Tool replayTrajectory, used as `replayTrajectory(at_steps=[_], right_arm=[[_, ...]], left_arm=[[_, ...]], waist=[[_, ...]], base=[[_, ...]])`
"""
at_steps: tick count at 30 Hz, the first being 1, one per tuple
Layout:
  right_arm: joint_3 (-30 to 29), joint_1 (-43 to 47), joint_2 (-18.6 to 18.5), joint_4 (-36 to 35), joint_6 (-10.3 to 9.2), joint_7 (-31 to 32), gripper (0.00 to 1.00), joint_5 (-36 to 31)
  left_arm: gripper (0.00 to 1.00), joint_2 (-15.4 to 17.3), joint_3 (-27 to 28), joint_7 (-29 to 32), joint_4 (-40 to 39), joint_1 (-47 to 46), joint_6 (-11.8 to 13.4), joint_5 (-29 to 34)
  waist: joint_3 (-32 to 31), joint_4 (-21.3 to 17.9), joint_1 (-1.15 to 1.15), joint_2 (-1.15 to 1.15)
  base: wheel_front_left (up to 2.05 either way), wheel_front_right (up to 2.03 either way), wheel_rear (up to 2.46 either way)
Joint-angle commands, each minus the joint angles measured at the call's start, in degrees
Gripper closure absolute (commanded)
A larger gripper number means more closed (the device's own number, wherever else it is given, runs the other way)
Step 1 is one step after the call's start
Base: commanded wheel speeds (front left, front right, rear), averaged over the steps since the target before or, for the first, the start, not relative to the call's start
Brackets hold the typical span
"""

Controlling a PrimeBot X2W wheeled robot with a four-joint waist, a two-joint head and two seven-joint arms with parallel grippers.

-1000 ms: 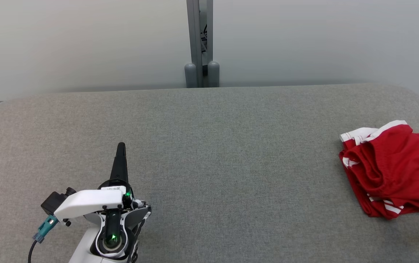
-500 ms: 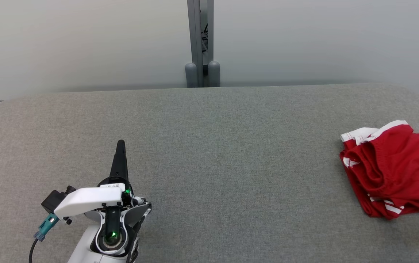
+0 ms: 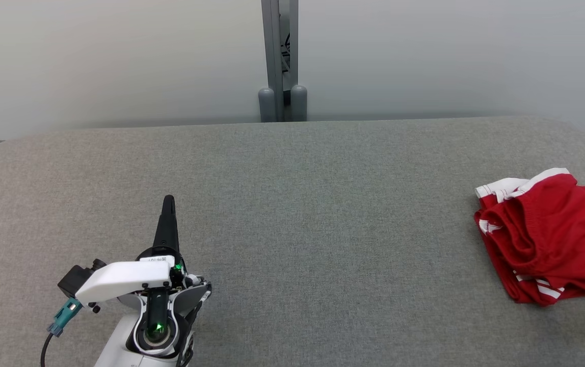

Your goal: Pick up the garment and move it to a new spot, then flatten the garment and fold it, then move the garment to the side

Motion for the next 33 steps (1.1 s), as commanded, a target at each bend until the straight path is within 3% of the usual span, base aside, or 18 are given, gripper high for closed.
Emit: replayTrajectory(at_steps=[1,33], right_arm=[[0.0,0.0,-0.3,0.0,0.14,0.2,1.0,0.3],[0.2,0.0,-0.4,0.0,0.14,0.1,1.0,0.4]], left_arm=[[1.0,0.1,0.1,-0.1,0.0,-0.4,-0.2,-0.2],[1.0,0.1,0.1,-0.1,0.0,-0.4,-0.2,-0.2]], waist=[[0.0,0.0,0.0,0.0],[0.0,0.0,0.0,0.0]], base=[[0.0,0.0,0.0],[0.0,0.0,0.0]])
